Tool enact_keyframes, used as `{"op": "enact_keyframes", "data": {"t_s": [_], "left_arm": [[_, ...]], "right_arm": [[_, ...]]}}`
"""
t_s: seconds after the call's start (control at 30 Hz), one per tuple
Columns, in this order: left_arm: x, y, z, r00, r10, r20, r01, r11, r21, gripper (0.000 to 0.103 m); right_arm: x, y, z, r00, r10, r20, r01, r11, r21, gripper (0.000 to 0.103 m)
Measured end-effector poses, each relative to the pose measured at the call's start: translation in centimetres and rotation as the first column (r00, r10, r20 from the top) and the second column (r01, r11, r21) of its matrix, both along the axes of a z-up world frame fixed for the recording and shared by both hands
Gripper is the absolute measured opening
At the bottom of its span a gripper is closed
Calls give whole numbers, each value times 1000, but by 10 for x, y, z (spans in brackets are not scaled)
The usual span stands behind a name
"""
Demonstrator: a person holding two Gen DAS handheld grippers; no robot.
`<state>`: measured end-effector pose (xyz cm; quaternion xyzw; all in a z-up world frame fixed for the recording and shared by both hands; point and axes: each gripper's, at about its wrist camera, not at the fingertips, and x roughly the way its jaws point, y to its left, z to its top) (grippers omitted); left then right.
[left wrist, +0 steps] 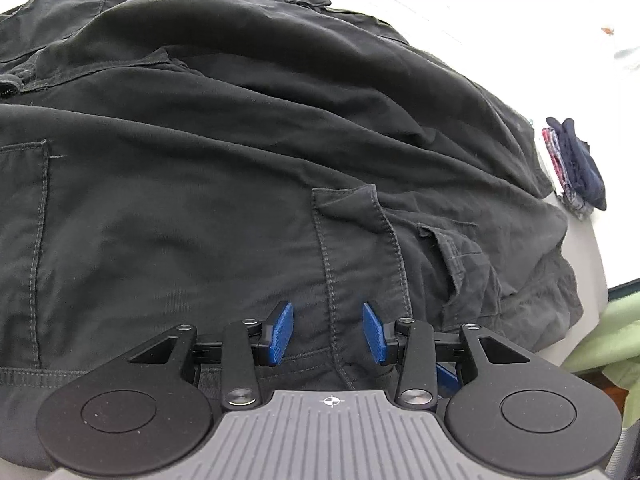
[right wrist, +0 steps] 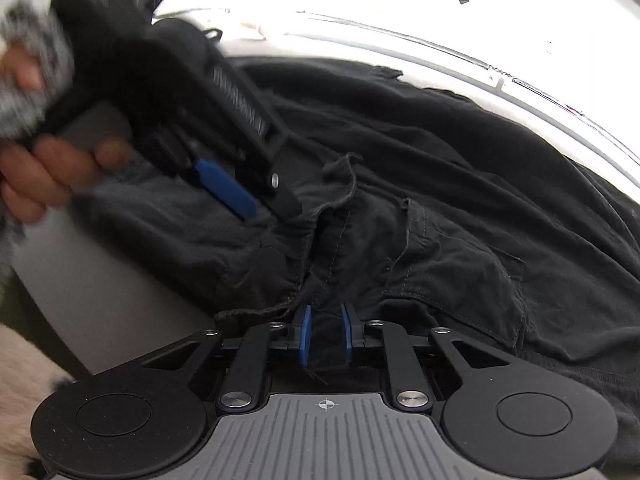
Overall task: Fold clothes
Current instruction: 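Bring the left tool beside the right tool over the jacket pocket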
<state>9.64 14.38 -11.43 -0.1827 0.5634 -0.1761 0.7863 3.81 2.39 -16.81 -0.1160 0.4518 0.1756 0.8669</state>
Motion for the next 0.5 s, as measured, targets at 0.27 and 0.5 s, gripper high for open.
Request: {"op": "enact_keyframes", "data": {"t_s": [0.27, 0.5], "left_arm": [[2, -16, 16, 996, -79, 45, 82, 995, -58, 45], [8, -10, -3, 1000, -3, -21, 1, 998, -65, 45]], "right_arm": [[10, -6, -5, 998, -15, -54, 17, 999, 37, 26], [10, -15, 0, 997, -20, -81, 26, 997, 67, 36]]}}
